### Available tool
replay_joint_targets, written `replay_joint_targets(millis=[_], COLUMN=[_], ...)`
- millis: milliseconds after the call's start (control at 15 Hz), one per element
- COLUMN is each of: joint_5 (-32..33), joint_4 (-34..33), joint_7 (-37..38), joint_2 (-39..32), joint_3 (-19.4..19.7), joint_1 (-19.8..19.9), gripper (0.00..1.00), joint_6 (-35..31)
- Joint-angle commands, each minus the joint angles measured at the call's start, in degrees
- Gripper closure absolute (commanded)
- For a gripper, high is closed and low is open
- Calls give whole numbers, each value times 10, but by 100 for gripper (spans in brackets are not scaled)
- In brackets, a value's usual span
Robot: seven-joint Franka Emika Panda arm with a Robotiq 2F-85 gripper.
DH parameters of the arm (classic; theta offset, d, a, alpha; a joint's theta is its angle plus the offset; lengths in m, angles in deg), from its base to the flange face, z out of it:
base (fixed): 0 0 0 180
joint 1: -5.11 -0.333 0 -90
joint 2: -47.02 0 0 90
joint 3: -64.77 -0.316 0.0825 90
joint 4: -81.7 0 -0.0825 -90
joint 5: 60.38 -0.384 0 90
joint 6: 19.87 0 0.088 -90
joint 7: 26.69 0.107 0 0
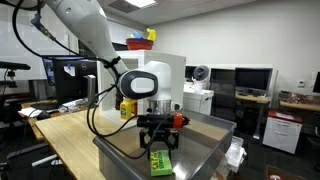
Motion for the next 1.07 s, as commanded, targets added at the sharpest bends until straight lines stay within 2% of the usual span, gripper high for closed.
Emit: replay_joint_targets(millis=[0,267,1000], joint_5=[12,28,63], joint_4=[4,-7,-42], joint_7=[40,76,147], joint_2=[30,59,140], joint_3=[10,24,26], joint_1=[-4,-10,-37], gripper=[47,47,47], joint_6=[13,29,87])
